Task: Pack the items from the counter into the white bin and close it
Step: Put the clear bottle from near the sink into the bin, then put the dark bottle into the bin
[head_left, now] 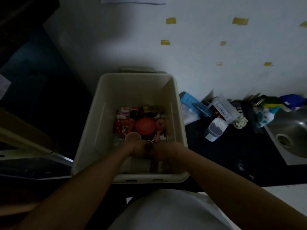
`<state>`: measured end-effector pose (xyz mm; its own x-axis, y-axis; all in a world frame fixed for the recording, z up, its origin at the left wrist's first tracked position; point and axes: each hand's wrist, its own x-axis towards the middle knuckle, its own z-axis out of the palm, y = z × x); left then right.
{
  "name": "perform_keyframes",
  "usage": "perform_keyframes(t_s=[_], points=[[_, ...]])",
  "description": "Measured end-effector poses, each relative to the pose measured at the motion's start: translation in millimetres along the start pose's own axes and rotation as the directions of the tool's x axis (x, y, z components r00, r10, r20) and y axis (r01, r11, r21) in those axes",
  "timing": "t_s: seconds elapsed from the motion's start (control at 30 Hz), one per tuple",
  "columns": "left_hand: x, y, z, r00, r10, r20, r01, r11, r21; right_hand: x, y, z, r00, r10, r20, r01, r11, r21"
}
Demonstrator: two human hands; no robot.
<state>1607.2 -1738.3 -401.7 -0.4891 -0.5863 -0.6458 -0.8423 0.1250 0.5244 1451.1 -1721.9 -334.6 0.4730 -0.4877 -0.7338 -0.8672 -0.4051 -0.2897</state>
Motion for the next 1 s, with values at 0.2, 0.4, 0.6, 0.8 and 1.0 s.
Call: perform_keyframes(t_s=[0.2, 0.4, 0.6, 0.8, 1.0], points=[[-22.9, 5.9, -26.8, 0.933, -0.009, -0.359, -0.087, 0.964, -0.25, -22.7, 16.7, -42.8, 0.907, -0.073, -0.415, 0.241, 0.898, 0.368], [-47.2, 57.7, -61.0, 0.851, 0.112, -0.512, -0.28, 0.924, -0.262, -59.8, 37.5, -71.6, 0.842, -0.083, -0.533, 0.409, 0.743, 0.531], [-41.3, 108.2, -89.8, 0.737, 0.223, -0.638, -0.421, 0.89, -0.175, -80.3, 90.5, -85.5, 0.718, -0.014, -0.696, 0.482, 0.73, 0.484], [-1.9, 167.2, -96.2, 0.66, 0.284, -0.695, -0.374, 0.927, 0.023, -98.9, 162.3, -75.4, 0.666, 0.099, -0.74, 0.51, 0.663, 0.548], [61.3, 228.3, -85.2, 0.664, 0.378, -0.645, -0.416, 0.904, 0.101, -117.1, 243.6, -41.1, 0.633, 0.278, -0.723, 0.443, 0.635, 0.632]])
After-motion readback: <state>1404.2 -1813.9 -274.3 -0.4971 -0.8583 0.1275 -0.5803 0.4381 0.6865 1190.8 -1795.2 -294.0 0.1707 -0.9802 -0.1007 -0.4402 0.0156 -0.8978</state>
